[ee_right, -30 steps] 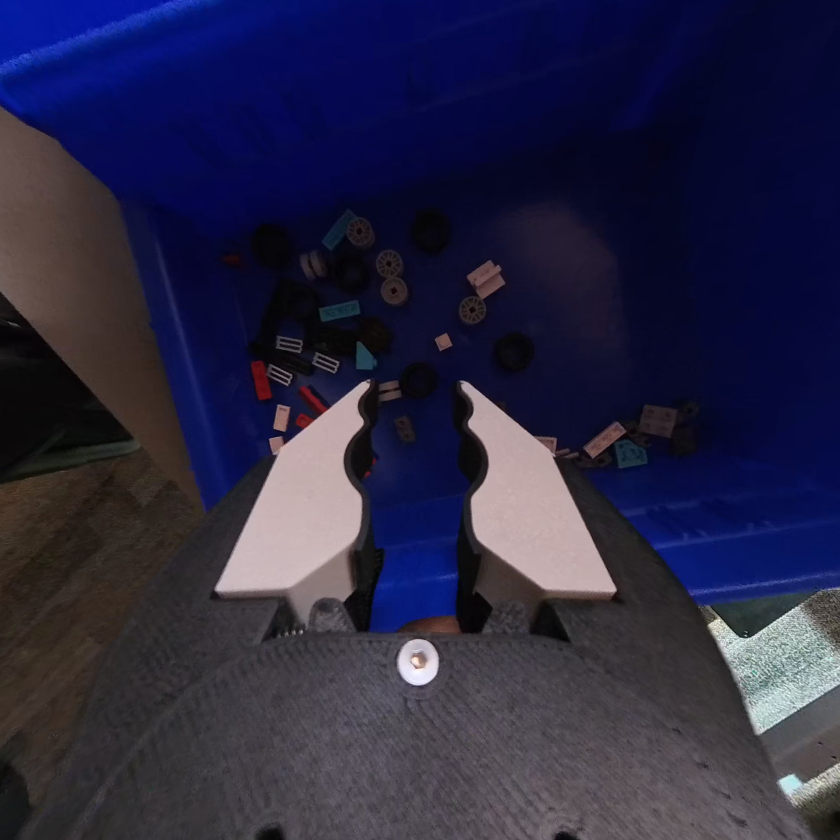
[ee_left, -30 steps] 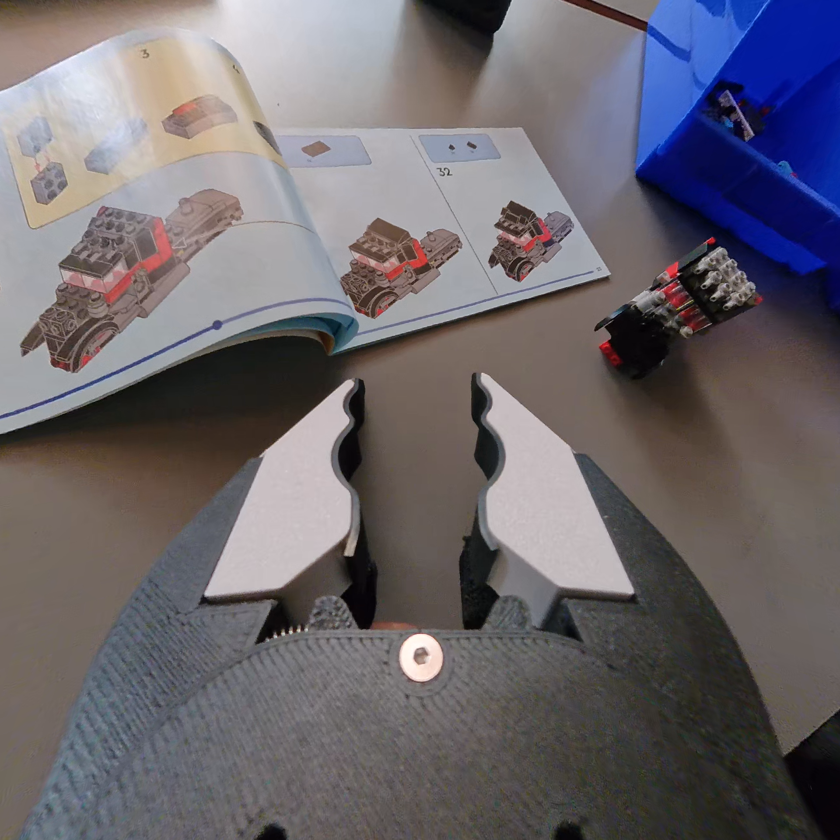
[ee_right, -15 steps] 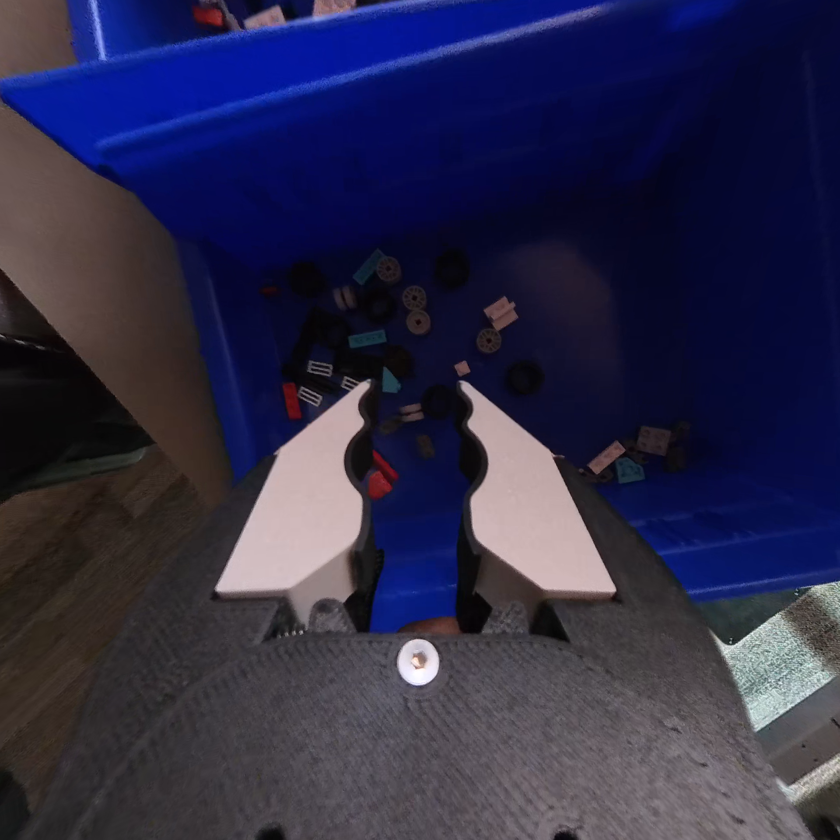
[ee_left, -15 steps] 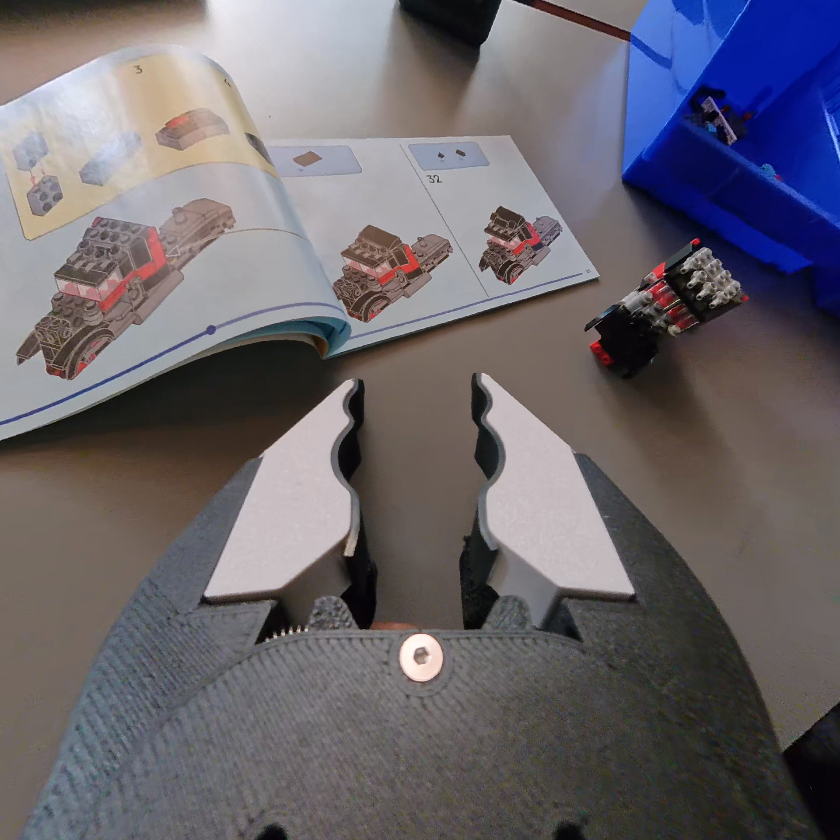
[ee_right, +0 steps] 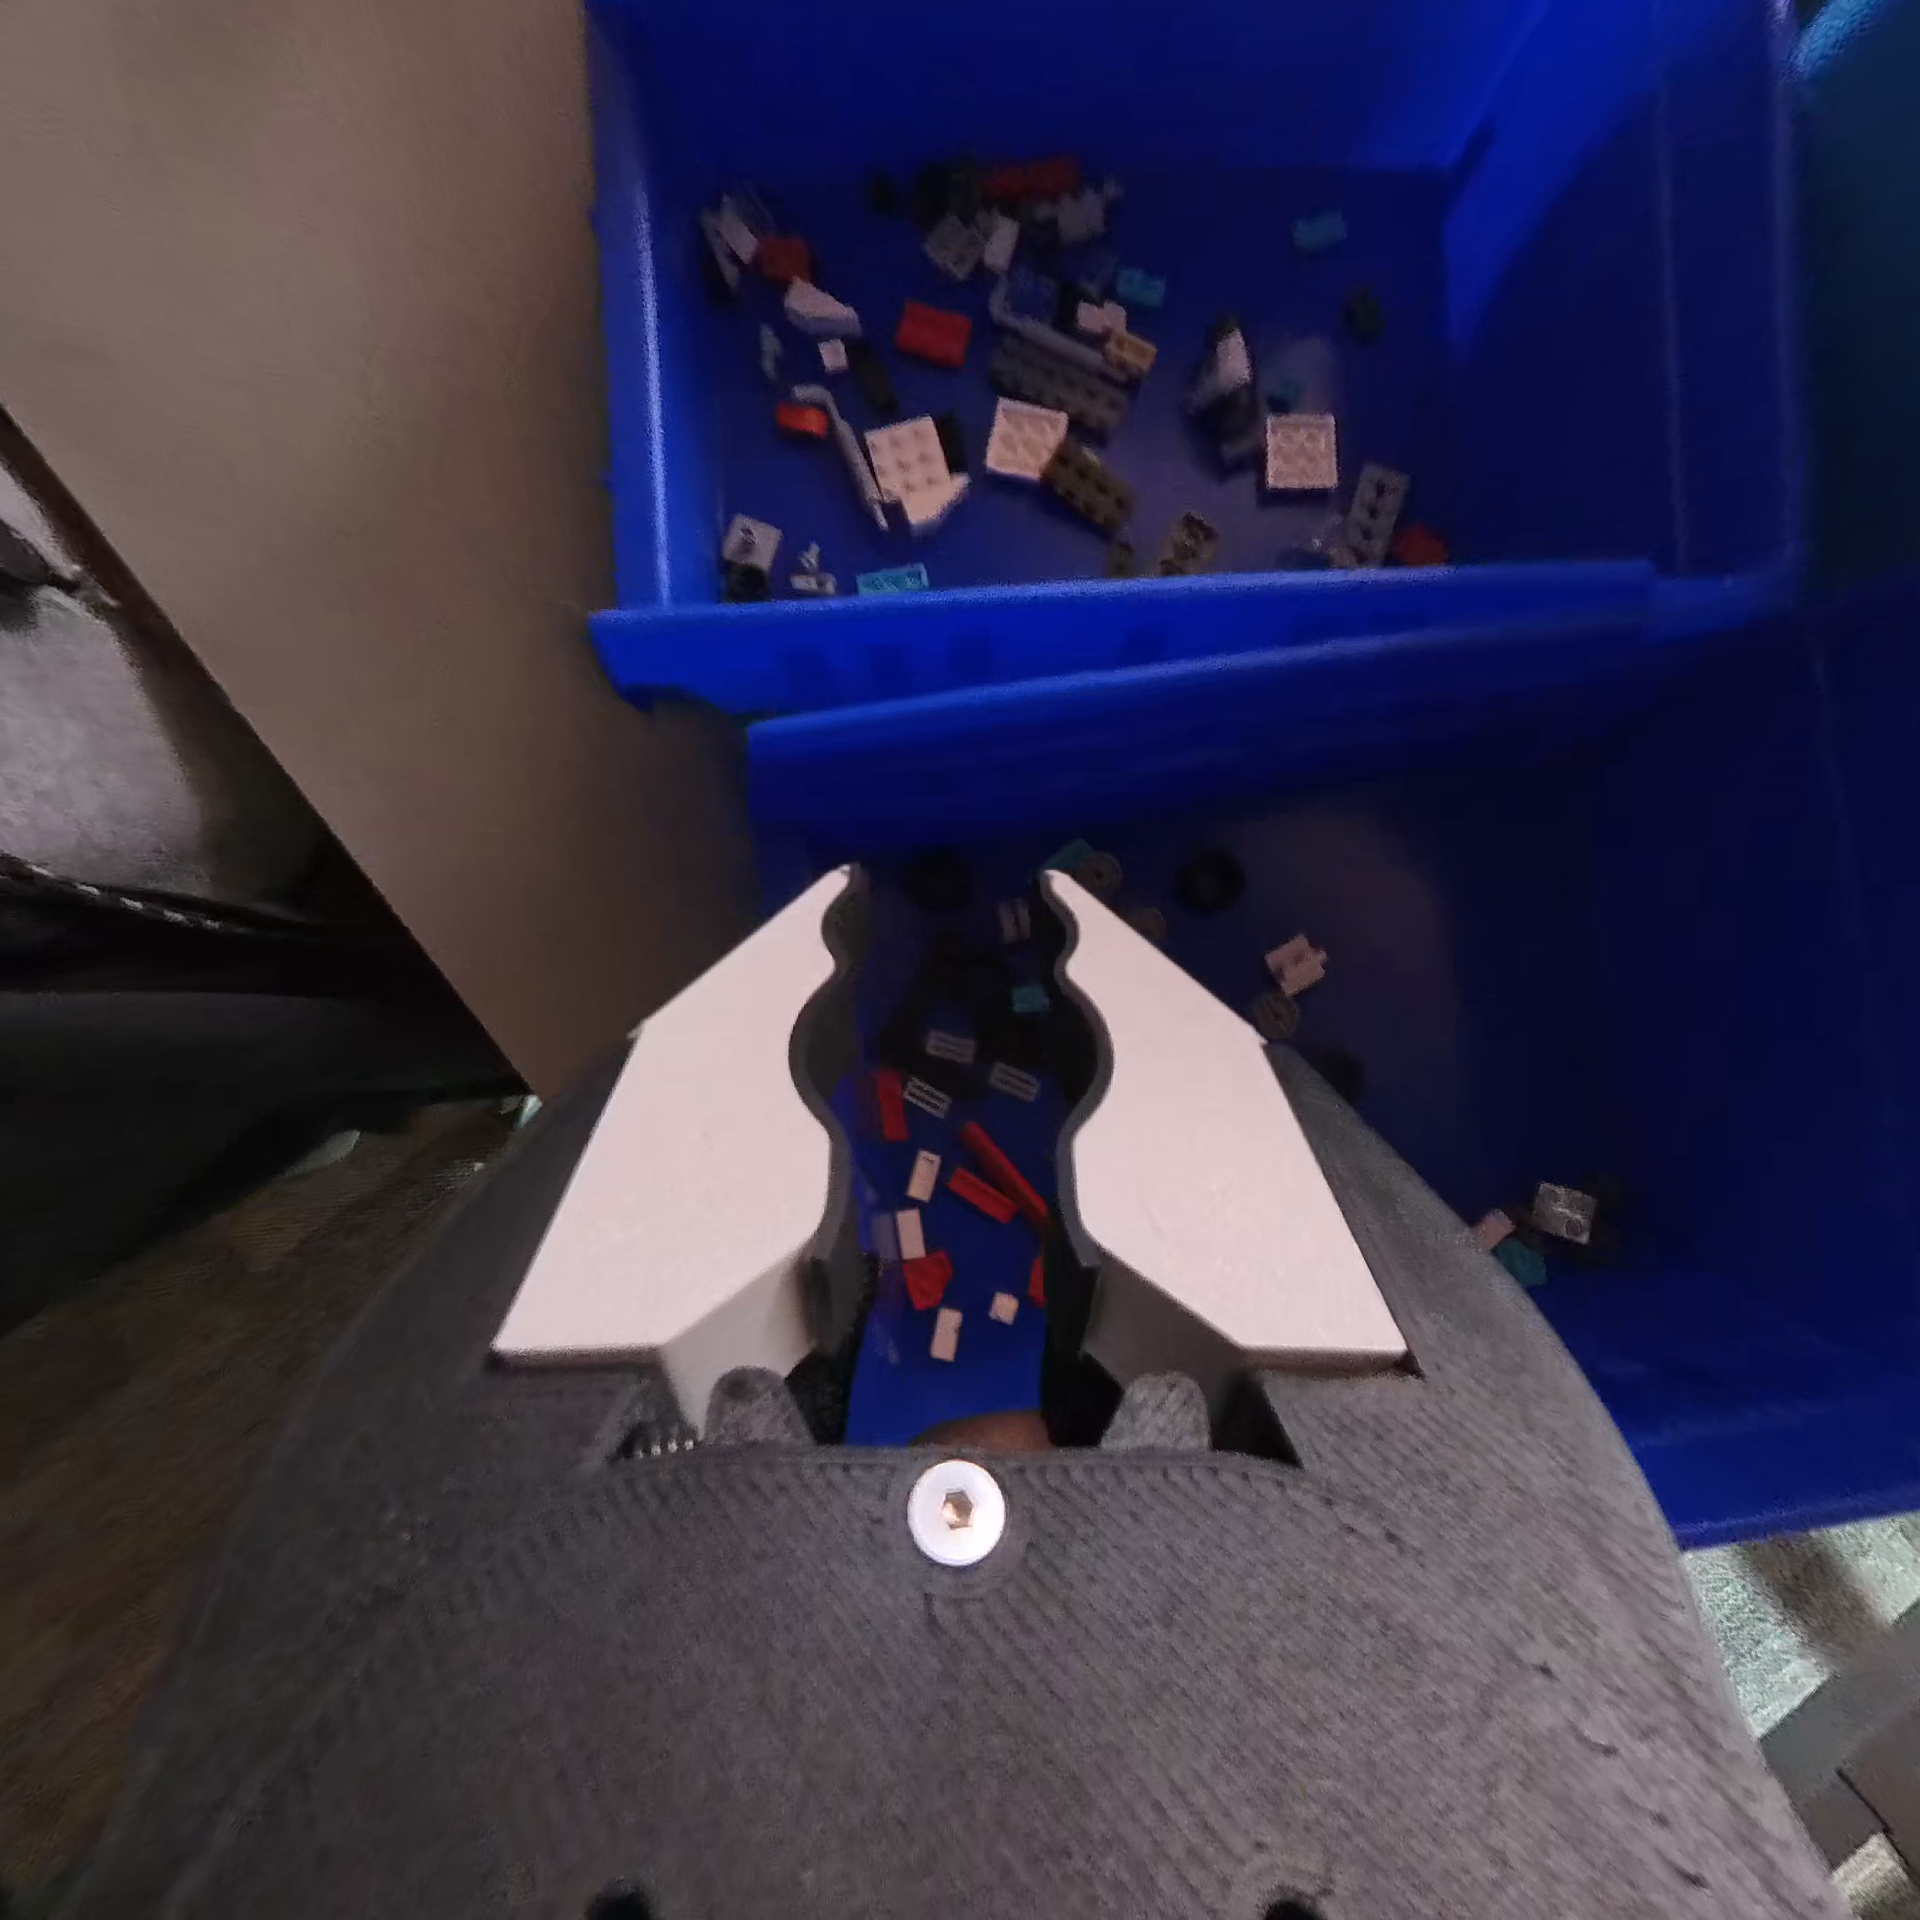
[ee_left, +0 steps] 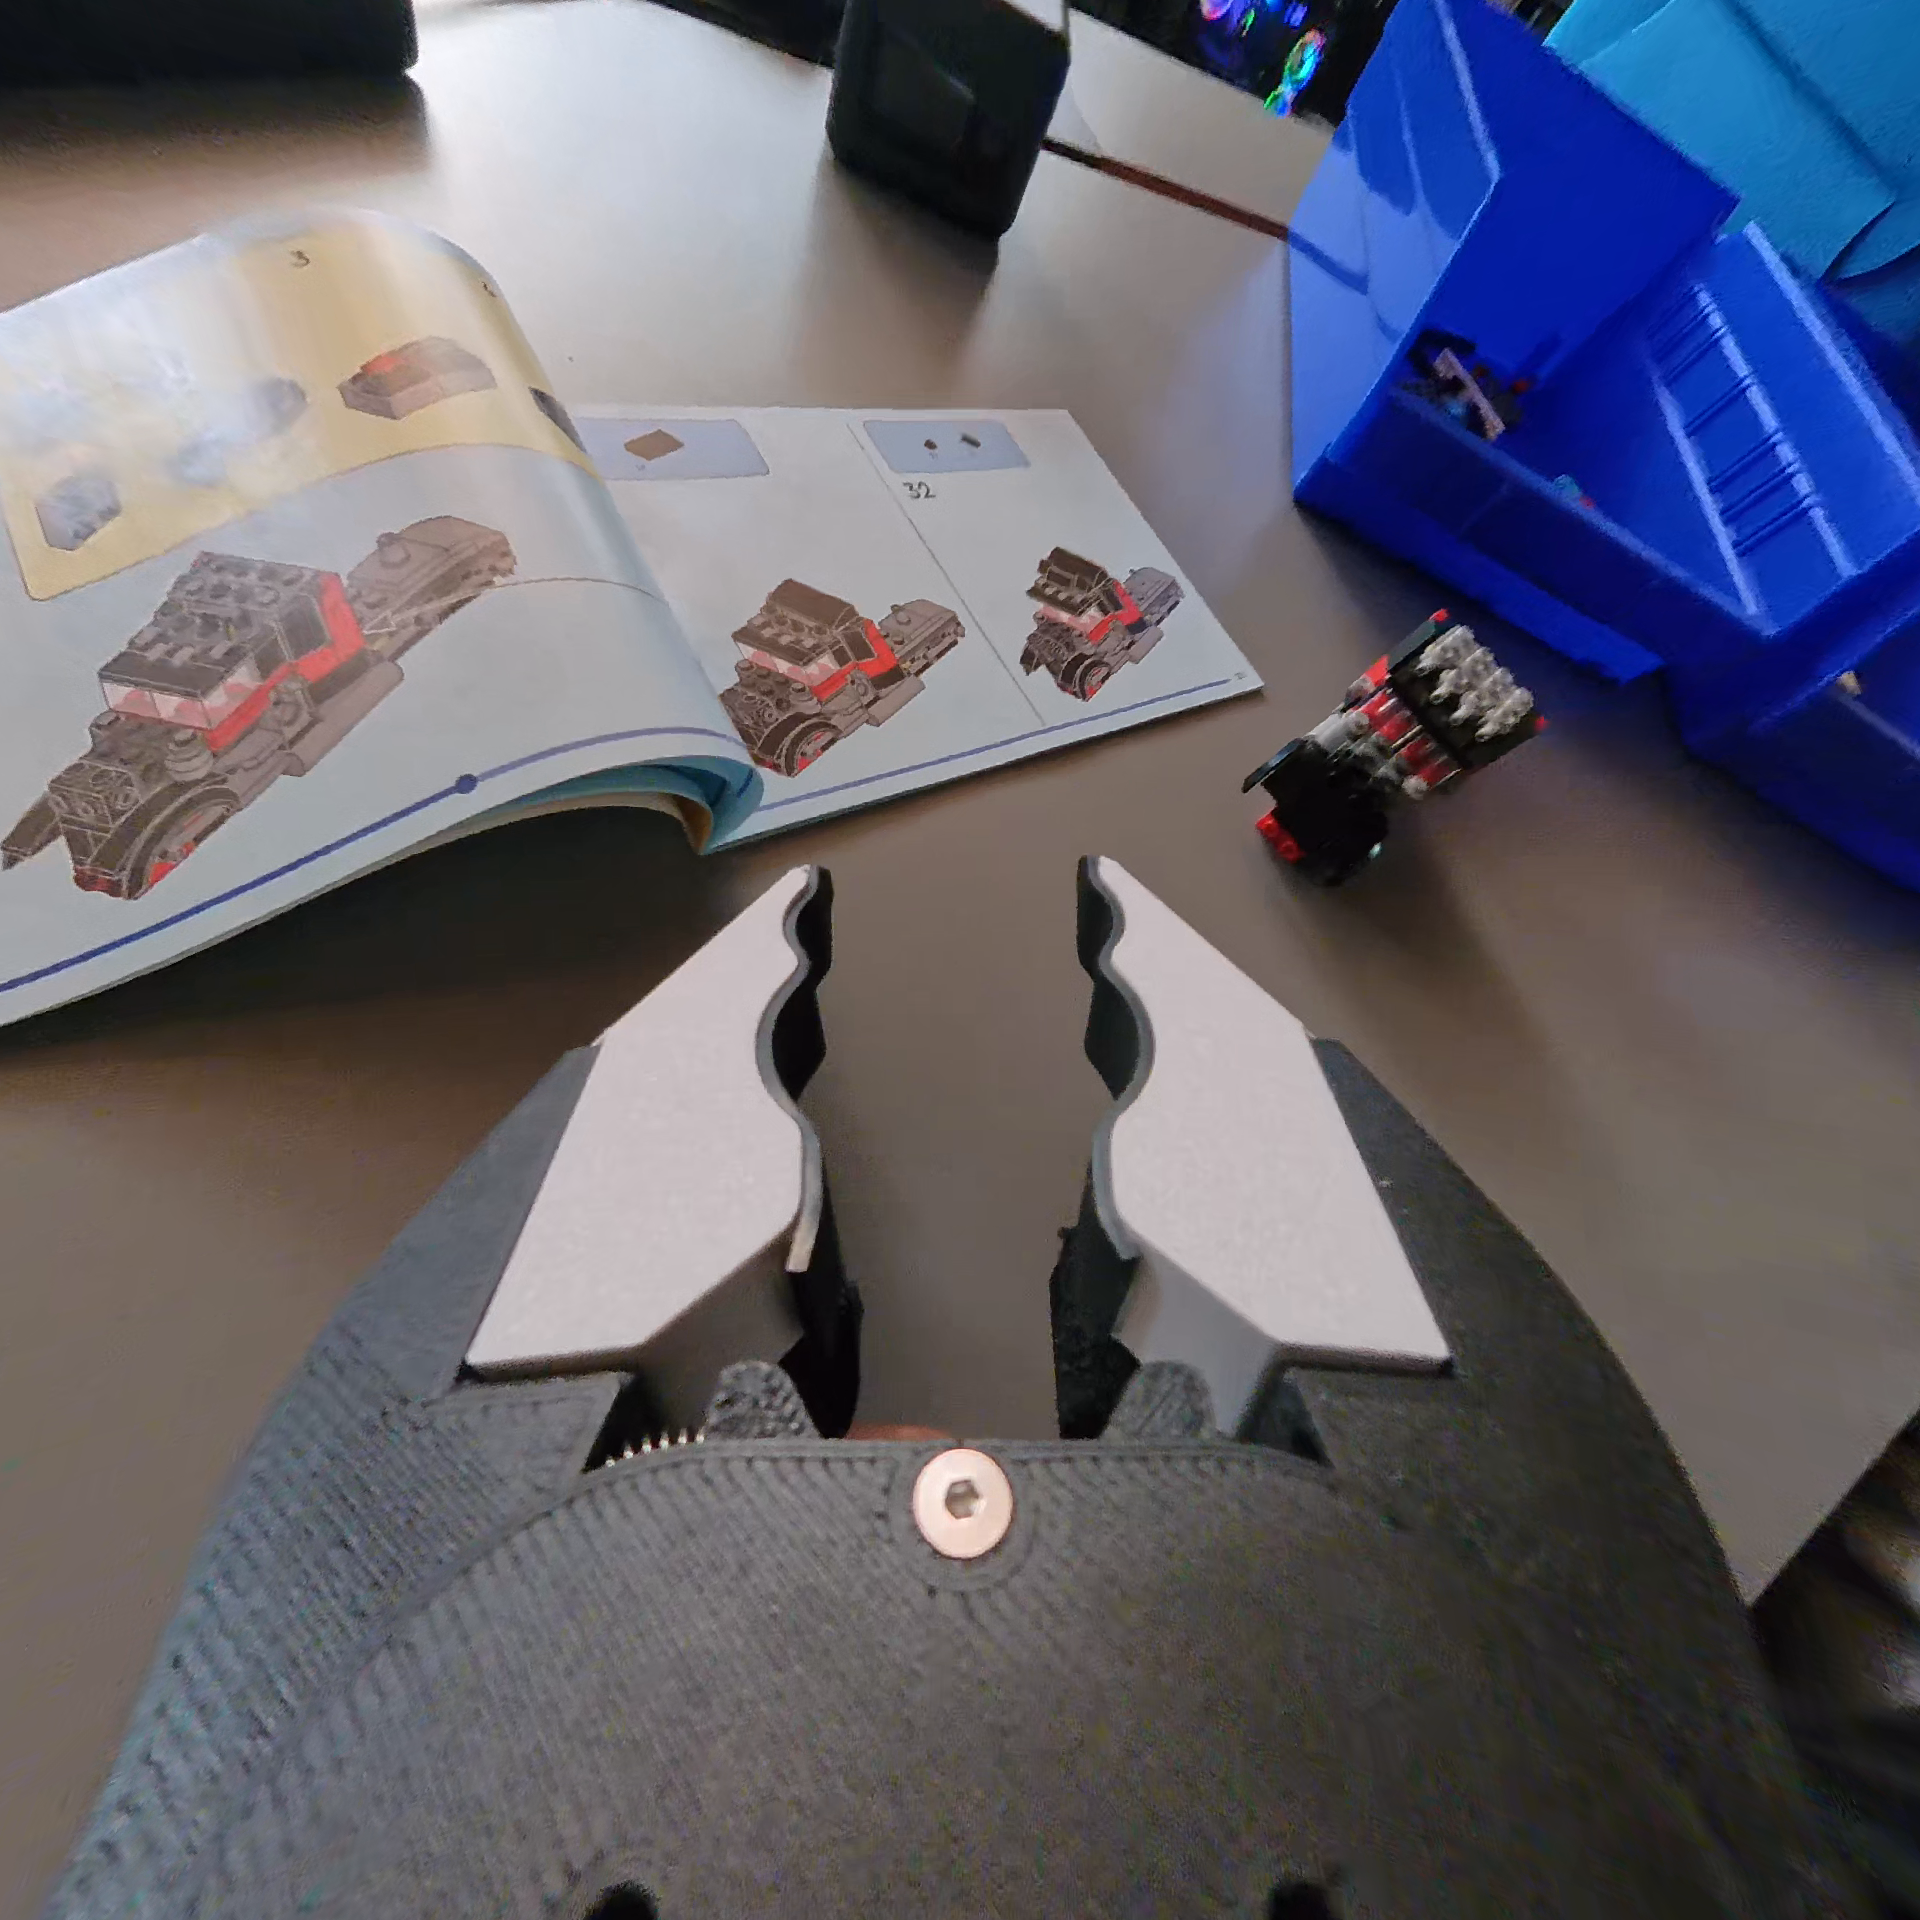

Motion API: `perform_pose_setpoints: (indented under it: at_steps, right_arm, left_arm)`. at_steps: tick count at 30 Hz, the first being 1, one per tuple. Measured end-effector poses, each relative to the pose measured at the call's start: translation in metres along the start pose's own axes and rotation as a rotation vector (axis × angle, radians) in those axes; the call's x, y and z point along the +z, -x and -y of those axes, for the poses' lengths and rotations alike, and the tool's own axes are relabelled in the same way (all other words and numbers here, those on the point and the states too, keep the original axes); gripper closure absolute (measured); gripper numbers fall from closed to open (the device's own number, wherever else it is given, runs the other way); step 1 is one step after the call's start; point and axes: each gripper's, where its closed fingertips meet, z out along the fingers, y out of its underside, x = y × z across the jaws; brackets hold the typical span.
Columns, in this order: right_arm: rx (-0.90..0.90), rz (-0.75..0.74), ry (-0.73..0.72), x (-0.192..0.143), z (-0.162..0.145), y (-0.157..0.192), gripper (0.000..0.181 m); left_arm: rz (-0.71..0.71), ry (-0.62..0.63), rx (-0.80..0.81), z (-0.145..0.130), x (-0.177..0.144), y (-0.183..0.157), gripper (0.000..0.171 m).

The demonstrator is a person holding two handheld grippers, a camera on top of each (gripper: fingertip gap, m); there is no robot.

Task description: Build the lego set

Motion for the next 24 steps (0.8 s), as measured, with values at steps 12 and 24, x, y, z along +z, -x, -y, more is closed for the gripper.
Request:
perform_pose_setpoints:
  at_steps: [12,24]
  right_arm:
    - [-0.03,-0.036,-0.067,0.021,0.065,0.073,0.148]
    - [0.037,-0.037,-0.262,0.081,0.111,0.132,0.152]
  left_arm:
    - [-0.076,-0.062,0.007,0.006,-0.009,-0.01,0.123]
    - [-0.106,-0.1,0.022,0.007,-0.018,-0.016,0.122]
